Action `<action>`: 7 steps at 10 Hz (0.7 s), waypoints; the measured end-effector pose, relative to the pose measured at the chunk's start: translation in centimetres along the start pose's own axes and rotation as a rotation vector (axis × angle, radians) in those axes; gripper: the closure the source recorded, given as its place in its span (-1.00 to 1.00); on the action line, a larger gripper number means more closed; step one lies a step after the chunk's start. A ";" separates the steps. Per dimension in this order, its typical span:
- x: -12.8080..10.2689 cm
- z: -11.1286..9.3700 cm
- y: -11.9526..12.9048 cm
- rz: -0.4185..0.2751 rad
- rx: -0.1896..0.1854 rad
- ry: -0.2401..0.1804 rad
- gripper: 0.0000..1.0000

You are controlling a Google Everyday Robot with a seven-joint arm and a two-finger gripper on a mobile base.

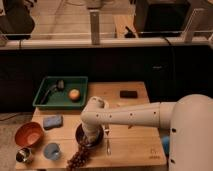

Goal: Place towel in paper cup

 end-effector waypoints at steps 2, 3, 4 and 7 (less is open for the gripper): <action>0.0 0.0 0.0 -0.001 0.000 0.000 1.00; 0.0 -0.1 0.0 -0.002 0.001 0.000 1.00; -0.1 -0.5 -0.3 -0.003 0.007 0.000 1.00; -0.5 -1.5 -0.8 0.000 0.008 -0.001 1.00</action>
